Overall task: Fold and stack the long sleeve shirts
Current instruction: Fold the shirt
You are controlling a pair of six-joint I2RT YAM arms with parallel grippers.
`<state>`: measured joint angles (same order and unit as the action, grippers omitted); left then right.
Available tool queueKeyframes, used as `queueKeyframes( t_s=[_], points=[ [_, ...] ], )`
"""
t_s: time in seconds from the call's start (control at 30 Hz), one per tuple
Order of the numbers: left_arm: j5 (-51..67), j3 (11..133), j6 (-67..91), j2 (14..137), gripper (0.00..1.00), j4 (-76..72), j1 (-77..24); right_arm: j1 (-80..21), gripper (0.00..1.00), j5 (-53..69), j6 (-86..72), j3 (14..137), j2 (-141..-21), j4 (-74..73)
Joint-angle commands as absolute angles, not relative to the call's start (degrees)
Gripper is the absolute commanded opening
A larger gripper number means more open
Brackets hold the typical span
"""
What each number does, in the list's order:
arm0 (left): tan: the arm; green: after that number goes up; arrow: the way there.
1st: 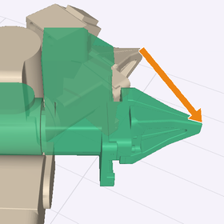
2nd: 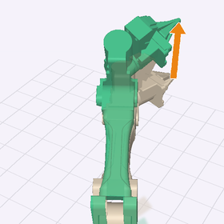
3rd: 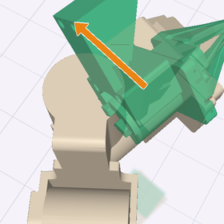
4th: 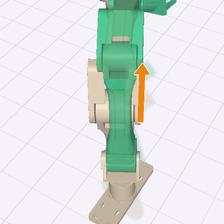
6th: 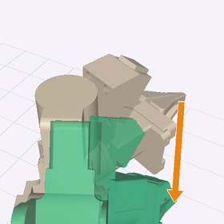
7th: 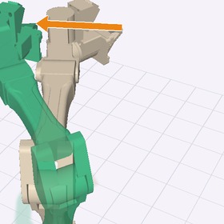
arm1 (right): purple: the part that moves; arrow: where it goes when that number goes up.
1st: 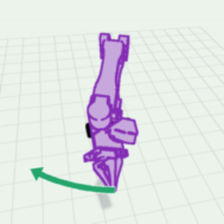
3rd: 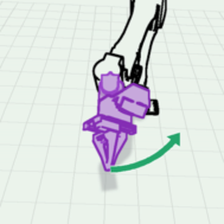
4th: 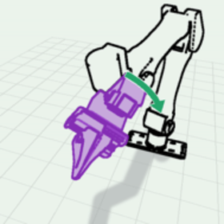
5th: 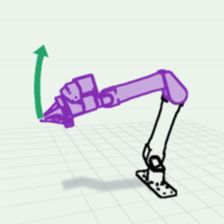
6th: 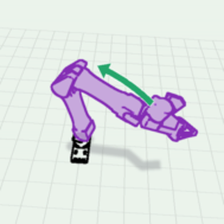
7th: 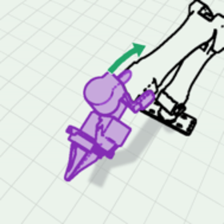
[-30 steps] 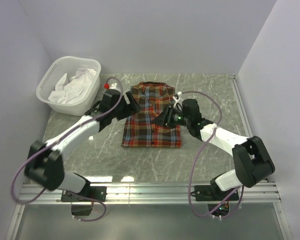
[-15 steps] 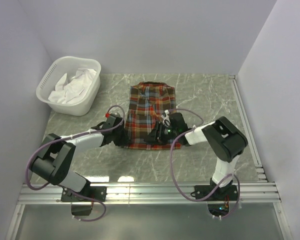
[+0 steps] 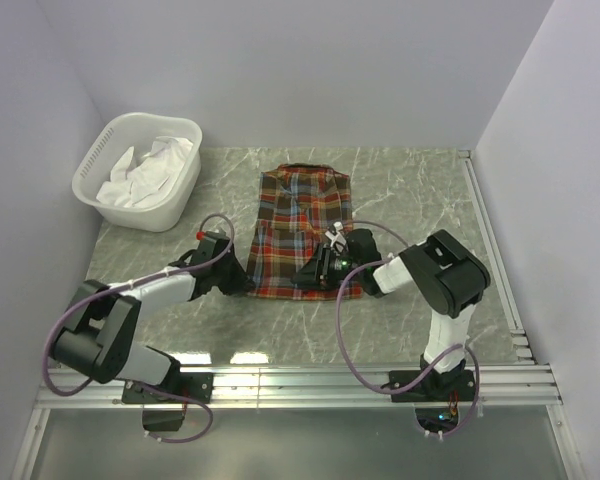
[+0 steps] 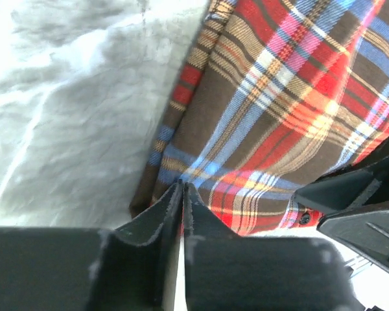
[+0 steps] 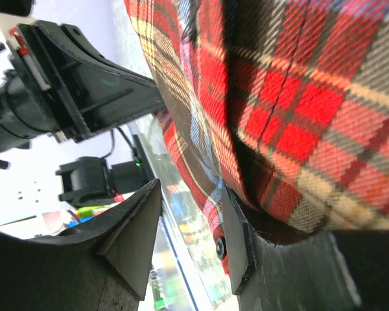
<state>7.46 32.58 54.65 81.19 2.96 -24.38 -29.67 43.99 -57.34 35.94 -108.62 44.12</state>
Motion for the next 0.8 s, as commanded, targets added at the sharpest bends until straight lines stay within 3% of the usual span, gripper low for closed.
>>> queueKeyframes(
  t_s=[0.0, 0.07, 0.1, 0.23, 0.37, 0.77],
  points=[
    [6.1, 34.1, 52.7, 75.0, 0.12, 7.2, -24.2, -28.7, 0.51, 42.3, -51.5, 35.4, -102.7, 36.7],
    [5.3, 36.6, 51.3, 72.7, 0.20, 8.6, -26.0, -28.5, 0.51, 41.0, -46.4, 37.3, -97.0, 28.4],
    [4.4, 37.5, 50.8, 71.6, 0.30, 9.0, -26.9, -28.7, 0.51, 39.9, -44.8, 37.9, -95.6, 25.7],
    [6.8, 42.2, 51.1, 70.1, 0.38, 7.9, -30.2, -27.3, 0.51, 41.4, -41.8, 38.5, -89.8, 19.1],
    [10.4, 44.3, 51.4, 74.5, 0.38, 2.8, -33.0, -24.2, 0.51, 42.9, -41.3, 35.1, -88.5, 19.2],
    [15.5, 33.0, 56.4, 89.9, 0.18, -8.7, -29.2, -16.0, 0.48, 45.0, -43.4, 24.4, -97.5, 29.4]
  ],
)
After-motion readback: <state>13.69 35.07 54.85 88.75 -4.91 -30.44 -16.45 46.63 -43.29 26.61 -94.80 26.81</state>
